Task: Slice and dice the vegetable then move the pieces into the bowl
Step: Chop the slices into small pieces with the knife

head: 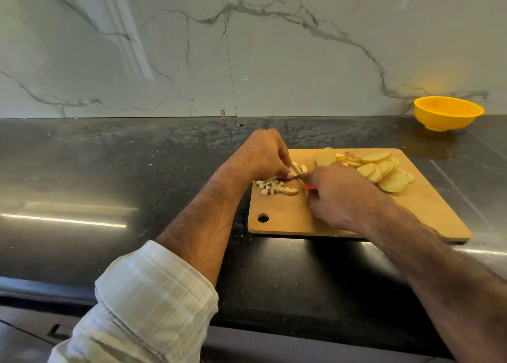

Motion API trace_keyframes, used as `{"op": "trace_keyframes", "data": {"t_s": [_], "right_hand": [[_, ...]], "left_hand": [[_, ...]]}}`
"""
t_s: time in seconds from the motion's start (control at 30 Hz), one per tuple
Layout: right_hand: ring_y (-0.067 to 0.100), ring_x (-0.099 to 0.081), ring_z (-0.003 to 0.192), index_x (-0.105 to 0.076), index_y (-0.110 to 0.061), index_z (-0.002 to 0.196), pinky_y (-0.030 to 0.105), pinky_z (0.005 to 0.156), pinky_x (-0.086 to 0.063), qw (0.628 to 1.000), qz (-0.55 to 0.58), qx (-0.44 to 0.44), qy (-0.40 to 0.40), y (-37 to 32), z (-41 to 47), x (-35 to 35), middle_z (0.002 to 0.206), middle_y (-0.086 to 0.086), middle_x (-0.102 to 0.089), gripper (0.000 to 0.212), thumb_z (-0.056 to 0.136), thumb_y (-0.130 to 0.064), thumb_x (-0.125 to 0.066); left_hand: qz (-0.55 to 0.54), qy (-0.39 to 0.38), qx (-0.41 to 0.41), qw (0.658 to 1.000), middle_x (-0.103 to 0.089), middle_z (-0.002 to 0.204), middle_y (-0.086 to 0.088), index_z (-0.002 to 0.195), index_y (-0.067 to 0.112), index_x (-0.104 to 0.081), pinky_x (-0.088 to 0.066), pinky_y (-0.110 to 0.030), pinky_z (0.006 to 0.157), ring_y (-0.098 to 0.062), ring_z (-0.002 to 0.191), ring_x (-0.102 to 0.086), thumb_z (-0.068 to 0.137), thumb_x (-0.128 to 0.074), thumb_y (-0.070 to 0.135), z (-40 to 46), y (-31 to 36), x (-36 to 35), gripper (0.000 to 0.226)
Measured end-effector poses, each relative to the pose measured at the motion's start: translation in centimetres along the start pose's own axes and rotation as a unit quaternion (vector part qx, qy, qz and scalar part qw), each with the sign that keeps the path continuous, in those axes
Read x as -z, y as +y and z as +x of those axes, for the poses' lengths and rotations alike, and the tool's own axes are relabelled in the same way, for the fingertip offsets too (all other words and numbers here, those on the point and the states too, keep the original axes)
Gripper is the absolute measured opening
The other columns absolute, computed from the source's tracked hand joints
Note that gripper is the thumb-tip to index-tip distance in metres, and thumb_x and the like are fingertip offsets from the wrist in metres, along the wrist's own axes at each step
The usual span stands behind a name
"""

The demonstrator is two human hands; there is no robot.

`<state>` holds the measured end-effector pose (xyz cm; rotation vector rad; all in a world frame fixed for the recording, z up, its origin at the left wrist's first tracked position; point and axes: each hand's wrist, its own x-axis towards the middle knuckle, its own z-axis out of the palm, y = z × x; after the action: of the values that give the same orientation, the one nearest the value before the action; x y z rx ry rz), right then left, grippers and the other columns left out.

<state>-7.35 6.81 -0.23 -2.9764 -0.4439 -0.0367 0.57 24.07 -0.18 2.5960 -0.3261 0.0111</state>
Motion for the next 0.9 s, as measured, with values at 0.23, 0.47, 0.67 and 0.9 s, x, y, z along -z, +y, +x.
{"op": "trace_keyframes", "data": {"t_s": [0.23,0.47,0.67,0.9], "right_hand": [[0.014,-0.059,0.093,-0.062,-0.029,0.138,0.032,0.08,-0.056,0.999,0.017,0.037,0.007,0.6,0.0,-0.1,0.113,-0.003,-0.067,0.04,0.099,-0.033,-0.057],[0.019,-0.058,0.111,-0.06,-0.027,0.143,0.035,0.094,-0.055,0.999,-0.007,0.034,-0.007,0.1,-0.4,0.1,0.127,-0.002,-0.065,0.043,0.099,-0.031,-0.057],[0.016,-0.053,0.09,-0.062,-0.026,0.133,0.031,0.078,-0.053,0.998,-0.042,0.026,-0.028,-1.1,0.2,-0.3,0.095,-0.006,-0.051,0.036,0.098,-0.031,-0.062],[0.017,-0.059,0.09,-0.068,-0.025,0.127,0.03,0.072,-0.051,0.999,0.011,0.036,-0.006,0.1,1.2,-0.4,0.104,-0.003,-0.065,0.034,0.094,-0.029,-0.06]], "left_hand": [[-0.009,-0.001,0.002,1.0,-0.077,0.095,0.007,0.092,0.017,-0.082,-0.061,-0.032,0.091,-0.006,0.091,-0.07,0.082,-0.09,0.02,0.1,-0.5,0.3,0.014],[0.005,-0.003,0.001,1.0,-0.077,0.089,0.006,0.088,0.019,-0.082,-0.061,-0.029,0.087,-0.007,0.089,-0.071,0.084,-0.088,0.019,0.3,-0.4,0.2,0.007],[0.015,-0.004,-0.004,1.0,-0.076,0.088,0.007,0.087,0.019,-0.083,-0.061,-0.028,0.087,-0.007,0.089,-0.071,0.084,-0.089,0.019,0.3,-0.4,0.1,0.007],[0.007,-0.01,-0.012,1.0,-0.078,0.089,0.008,0.086,0.02,-0.084,-0.062,-0.03,0.089,-0.005,0.089,-0.071,0.083,-0.089,0.018,0.4,-0.7,0.4,0.007]]}}
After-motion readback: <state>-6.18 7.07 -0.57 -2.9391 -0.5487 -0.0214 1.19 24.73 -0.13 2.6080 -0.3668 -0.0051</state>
